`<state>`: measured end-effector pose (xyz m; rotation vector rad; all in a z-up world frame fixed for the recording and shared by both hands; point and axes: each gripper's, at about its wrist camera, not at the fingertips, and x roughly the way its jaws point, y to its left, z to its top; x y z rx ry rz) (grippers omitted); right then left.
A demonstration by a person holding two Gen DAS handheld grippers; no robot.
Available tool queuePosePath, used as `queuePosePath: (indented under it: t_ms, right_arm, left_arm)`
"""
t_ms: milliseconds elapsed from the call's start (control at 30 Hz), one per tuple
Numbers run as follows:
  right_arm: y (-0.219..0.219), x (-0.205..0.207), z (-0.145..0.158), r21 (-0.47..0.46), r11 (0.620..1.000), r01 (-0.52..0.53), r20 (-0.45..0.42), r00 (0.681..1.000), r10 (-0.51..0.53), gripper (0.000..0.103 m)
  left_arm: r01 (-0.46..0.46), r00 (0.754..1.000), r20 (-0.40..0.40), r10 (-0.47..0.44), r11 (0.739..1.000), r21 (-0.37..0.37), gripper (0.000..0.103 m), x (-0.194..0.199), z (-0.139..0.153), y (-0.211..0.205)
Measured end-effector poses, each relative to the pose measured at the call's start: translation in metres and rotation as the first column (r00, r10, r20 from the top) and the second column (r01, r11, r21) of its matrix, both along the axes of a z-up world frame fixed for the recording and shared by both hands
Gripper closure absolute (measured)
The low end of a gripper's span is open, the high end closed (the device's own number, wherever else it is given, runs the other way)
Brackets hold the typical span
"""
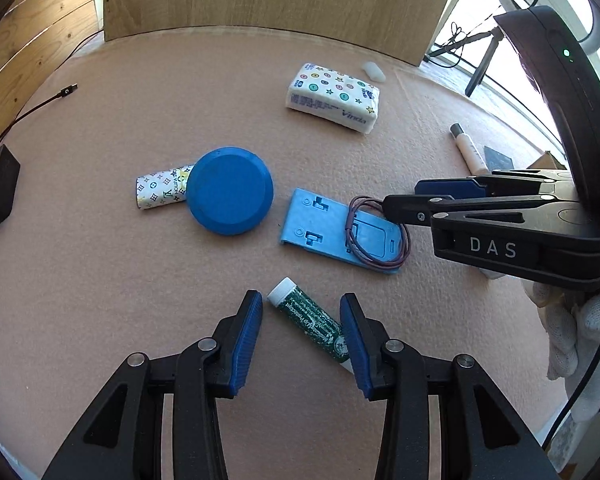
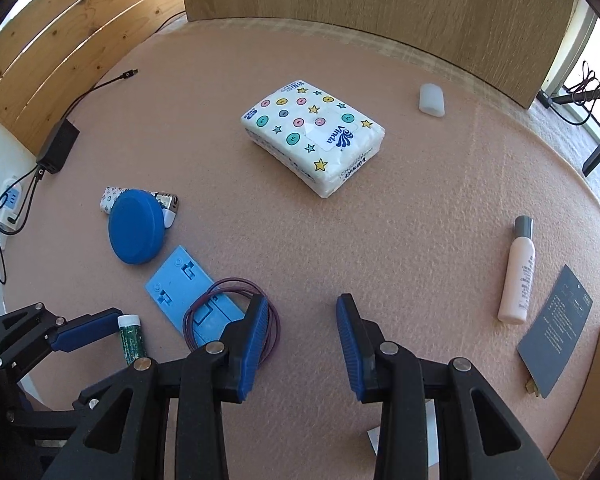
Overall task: Organize objects
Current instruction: 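Grasp the green tube with the left gripper while the right gripper grasps the purple cable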
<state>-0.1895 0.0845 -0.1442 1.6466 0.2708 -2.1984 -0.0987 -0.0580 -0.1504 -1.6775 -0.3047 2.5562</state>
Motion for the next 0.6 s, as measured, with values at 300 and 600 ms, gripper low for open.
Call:
queuePosePath:
  t_ms: [300, 600]
  right_arm:
    - [0.001, 0.034, 0.0, 0.075, 0.992, -0.106, -0.008, 0.994, 0.107, 0.07]
    - [0.018, 0.073, 0.001, 0.101, 0.98, -0.174, 0.025, 0.985, 0.172, 0.07]
  left_arm:
    - [-0.018, 1.0, 0.0, 0.018, 1.0, -0.002, 0.06, -0.002, -0.001, -0.009]
    - [-0.018, 1.0, 0.0, 0.018, 1.0, -0.016, 0.06, 0.001, 0.0, -0.012]
